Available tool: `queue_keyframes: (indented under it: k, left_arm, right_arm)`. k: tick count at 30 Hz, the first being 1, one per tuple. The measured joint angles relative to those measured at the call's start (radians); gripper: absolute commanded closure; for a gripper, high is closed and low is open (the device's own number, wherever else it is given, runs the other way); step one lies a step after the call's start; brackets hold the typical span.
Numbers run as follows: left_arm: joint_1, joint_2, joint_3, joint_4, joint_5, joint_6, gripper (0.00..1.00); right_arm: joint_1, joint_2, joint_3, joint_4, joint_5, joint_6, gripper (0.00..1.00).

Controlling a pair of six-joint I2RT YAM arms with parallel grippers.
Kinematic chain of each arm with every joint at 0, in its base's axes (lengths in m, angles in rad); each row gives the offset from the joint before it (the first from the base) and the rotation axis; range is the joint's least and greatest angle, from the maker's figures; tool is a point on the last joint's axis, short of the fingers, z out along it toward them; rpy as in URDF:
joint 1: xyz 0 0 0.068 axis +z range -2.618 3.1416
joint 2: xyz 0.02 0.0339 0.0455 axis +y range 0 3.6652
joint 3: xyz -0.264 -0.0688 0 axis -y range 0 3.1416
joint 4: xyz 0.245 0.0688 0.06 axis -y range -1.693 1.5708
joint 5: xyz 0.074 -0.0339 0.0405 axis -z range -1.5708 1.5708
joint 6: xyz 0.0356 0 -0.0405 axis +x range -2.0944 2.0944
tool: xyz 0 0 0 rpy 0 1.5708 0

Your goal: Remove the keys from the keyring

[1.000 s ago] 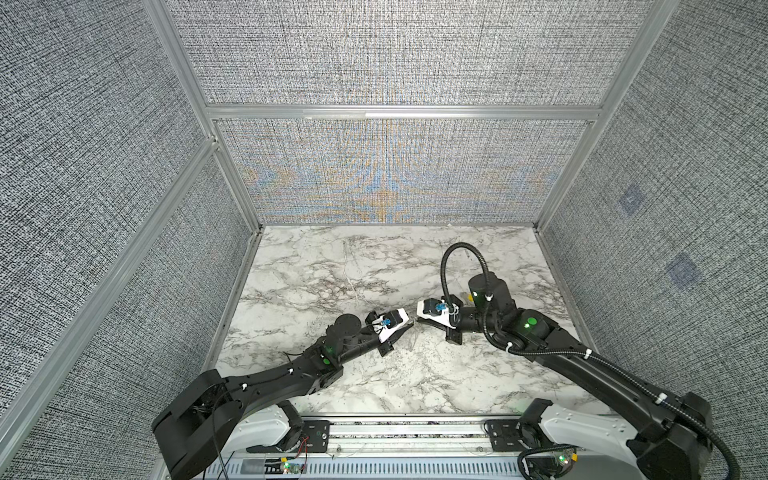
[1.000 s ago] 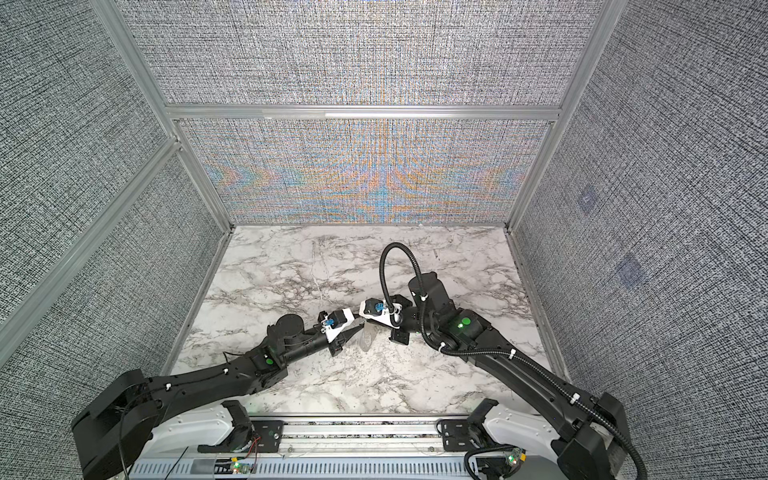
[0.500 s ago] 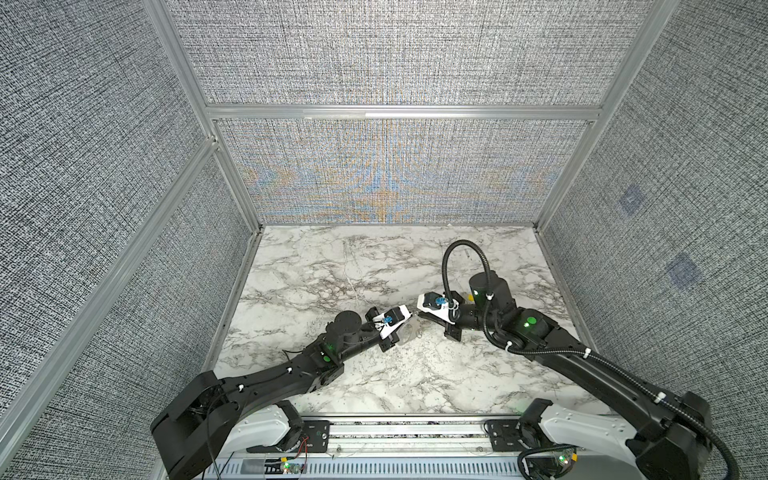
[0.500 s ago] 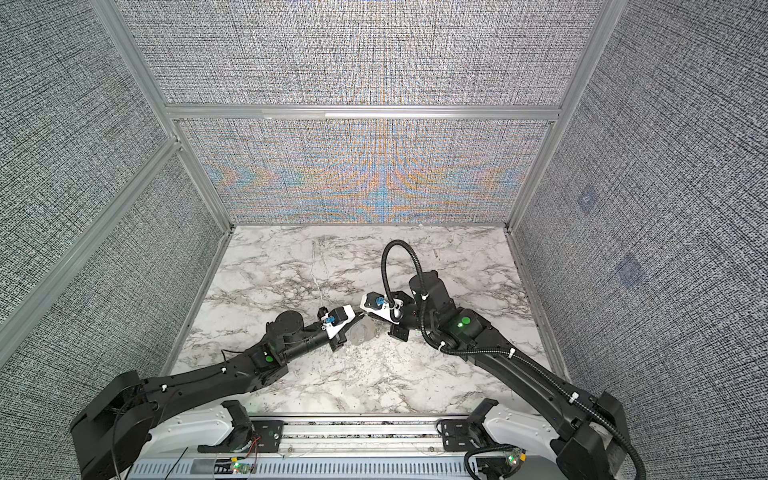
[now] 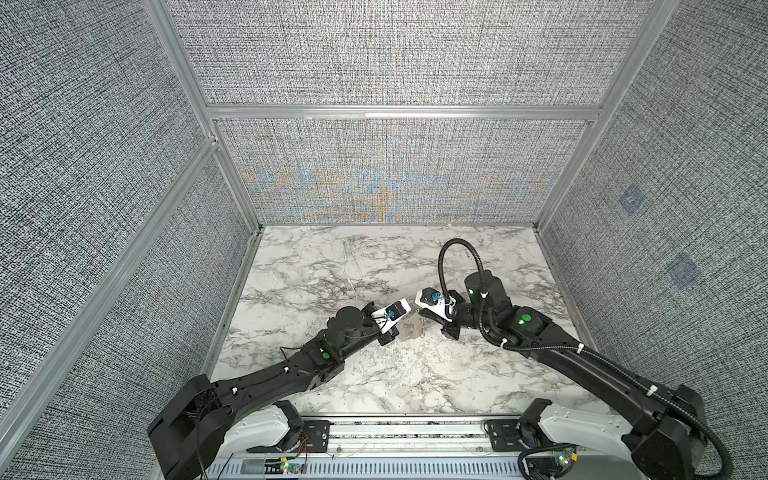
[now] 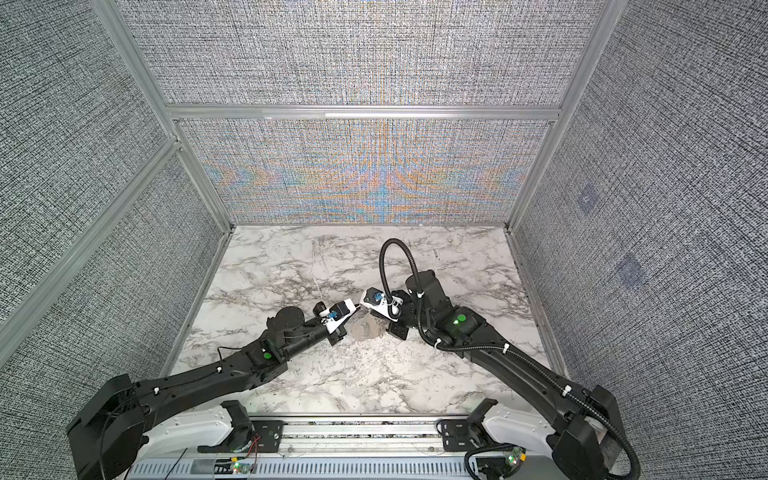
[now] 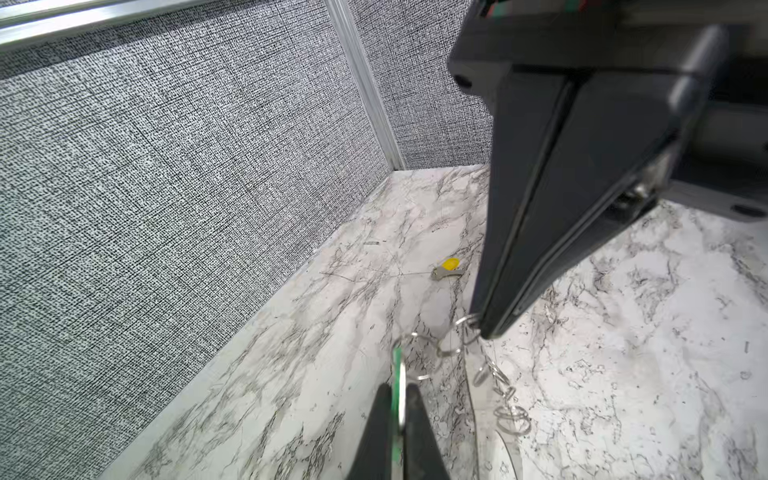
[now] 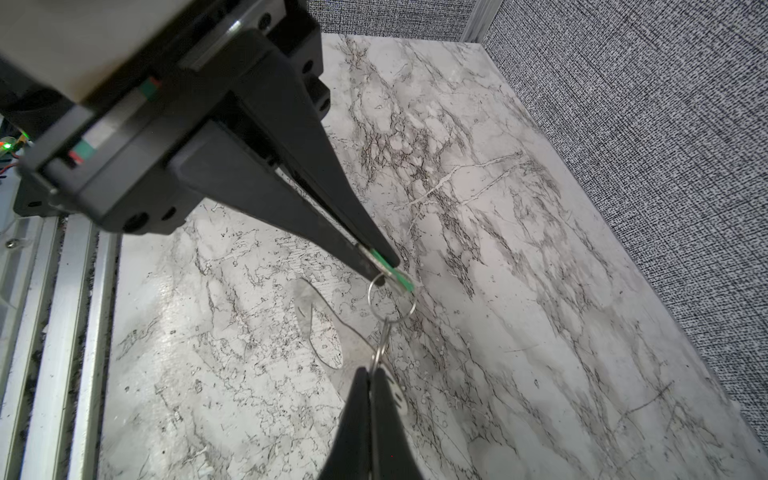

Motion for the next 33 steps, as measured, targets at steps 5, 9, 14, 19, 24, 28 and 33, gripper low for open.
queue_keyframes:
  k: [5, 9, 14, 19, 24, 28, 33]
  left_arm:
    - [-0.001, 0.008, 0.004, -0.001, -0.003, 0.007, 1.0]
    - [-0.001, 0.029, 0.01, -0.001, -0.004, 0.003, 1.0]
    - [-0.001, 0.06, 0.024, -0.001, -0.008, -0.005, 1.0]
    - [-0.001, 0.078, 0.033, 0.0, -0.011, -0.011, 1.0]
    - [-0.001, 0.092, 0.043, 0.001, -0.01, -0.016, 1.0]
    - [0.001, 0.1, 0.042, 0.002, 0.009, -0.034, 1.0]
    - [0.038, 0.083, 0.024, 0.013, 0.077, -0.067, 0.59]
  right_arm:
    - [-0.001, 0.005, 0.0, 0.007, 0.039, 0.035, 1.0]
    - [-0.001, -0.002, 0.0, 0.035, 0.09, 0.067, 1.0]
    - [-0.001, -0.017, -0.004, 0.086, 0.11, 0.099, 1.0]
    - [-0.001, -0.023, -0.014, 0.109, 0.116, 0.111, 1.0]
    - [-0.001, -0.024, -0.024, 0.137, 0.106, 0.113, 1.0]
    - [-0.001, -0.036, -0.047, 0.16, 0.087, 0.113, 1.0]
    - [-0.003, -0.043, -0.069, 0.199, 0.056, 0.104, 1.0]
